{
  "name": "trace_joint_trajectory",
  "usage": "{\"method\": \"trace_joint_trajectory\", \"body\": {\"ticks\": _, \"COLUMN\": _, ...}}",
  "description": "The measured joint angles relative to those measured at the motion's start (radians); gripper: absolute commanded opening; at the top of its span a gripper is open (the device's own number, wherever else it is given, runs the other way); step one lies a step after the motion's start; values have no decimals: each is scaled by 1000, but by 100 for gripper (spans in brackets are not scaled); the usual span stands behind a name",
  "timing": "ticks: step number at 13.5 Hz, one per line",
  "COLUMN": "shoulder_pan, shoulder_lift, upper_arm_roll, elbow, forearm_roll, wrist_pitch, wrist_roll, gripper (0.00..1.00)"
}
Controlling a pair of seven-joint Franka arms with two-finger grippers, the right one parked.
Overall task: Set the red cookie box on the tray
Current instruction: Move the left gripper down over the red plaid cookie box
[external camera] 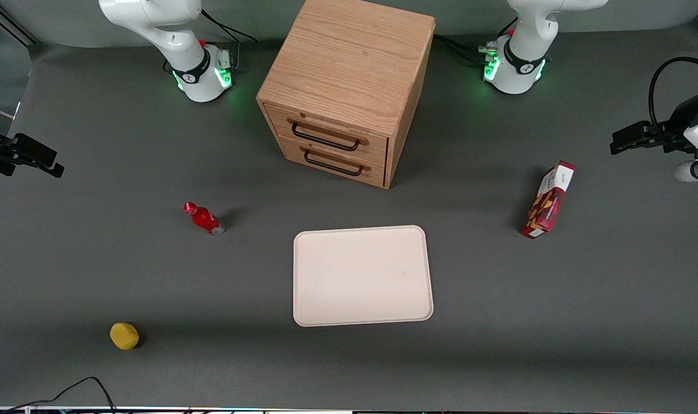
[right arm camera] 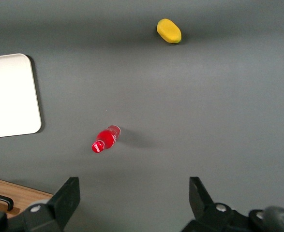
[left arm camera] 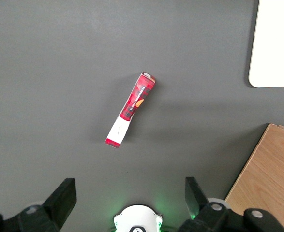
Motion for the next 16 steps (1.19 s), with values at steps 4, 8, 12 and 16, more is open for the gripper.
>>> {"method": "trace_joint_trajectory", "body": {"ticks": 4, "shoulder_pan": 0, "shoulder_lift": 0, "upper_arm_roll": 0, "elbow": 0, "forearm_roll": 12, "wrist_pitch": -12, "wrist_roll": 0, "gripper": 100}}
{"method": "trace_joint_trajectory", "body": {"ticks": 8, "shoulder_pan": 1, "shoulder_lift": 7, "upper_arm_roll": 9, "elbow": -8, "forearm_roll": 38, "wrist_pitch": -15, "wrist_roll": 100, "gripper": 100}}
{"method": "trace_joint_trajectory", "body": {"ticks": 12, "shoulder_pan": 7, "shoulder_lift": 32, "upper_arm_roll": 48, "elbow": -176, "forearm_roll": 72, "wrist_pitch": 141, "wrist_roll": 367, "gripper": 100}}
{"method": "trace_joint_trajectory", "body": {"ticks": 16, "shoulder_pan": 9, "shoulder_lift": 50, "upper_arm_roll": 50, "elbow": -515, "forearm_roll": 59, "wrist_pitch": 493, "wrist_roll": 510, "gripper": 100}}
